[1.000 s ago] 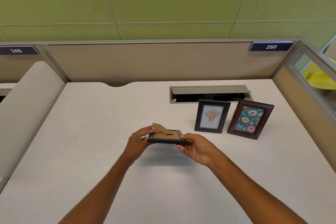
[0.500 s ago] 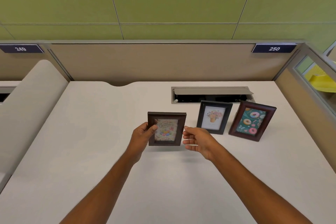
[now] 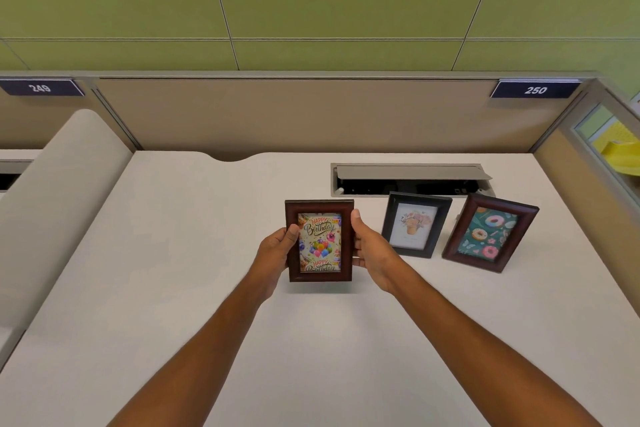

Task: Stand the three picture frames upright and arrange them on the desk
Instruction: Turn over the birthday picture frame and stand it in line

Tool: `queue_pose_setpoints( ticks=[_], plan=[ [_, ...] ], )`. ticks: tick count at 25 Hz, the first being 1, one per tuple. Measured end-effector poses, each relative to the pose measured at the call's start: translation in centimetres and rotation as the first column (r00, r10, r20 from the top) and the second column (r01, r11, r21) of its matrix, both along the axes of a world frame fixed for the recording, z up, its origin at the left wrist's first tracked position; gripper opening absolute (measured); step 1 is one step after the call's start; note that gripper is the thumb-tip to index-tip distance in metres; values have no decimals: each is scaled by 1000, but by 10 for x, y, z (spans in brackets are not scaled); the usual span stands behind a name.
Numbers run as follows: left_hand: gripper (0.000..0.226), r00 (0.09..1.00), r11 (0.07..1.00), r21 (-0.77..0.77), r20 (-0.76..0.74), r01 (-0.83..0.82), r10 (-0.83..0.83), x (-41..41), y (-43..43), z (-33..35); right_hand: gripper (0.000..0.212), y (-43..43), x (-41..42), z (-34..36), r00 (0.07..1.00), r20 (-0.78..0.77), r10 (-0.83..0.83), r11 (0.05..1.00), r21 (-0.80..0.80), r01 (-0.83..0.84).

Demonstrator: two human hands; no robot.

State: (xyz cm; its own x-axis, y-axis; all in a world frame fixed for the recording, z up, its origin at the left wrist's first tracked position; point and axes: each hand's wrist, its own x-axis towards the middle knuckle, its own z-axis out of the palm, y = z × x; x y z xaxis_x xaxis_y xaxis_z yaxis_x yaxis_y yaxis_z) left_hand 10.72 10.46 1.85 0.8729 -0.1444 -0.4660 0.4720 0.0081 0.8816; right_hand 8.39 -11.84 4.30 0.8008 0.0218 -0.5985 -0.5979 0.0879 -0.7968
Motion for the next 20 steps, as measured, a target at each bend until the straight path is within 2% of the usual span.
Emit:
queue_pose_setpoints(
  ticks=[8,11,13,20],
  plan=[
    [56,996,1000,12,-91,4,-3,19,-7,4,74,-2,23,-15,999,-20,-27,999,-23,27],
    [68,991,1000,22,-137,10,-7,27,-9,0,78,-2,30,-19,999,-7,-34,999,-19,34],
    [77,987,999,11,-157,37,-35,31,-10,-4,73,-2,35,-22,999,7,-42,999,7,42],
    [81,989,998,-56,-146,12,-20,43,-9,-17,73,-1,50,-29,998,32,-54,998,34,53]
  ],
)
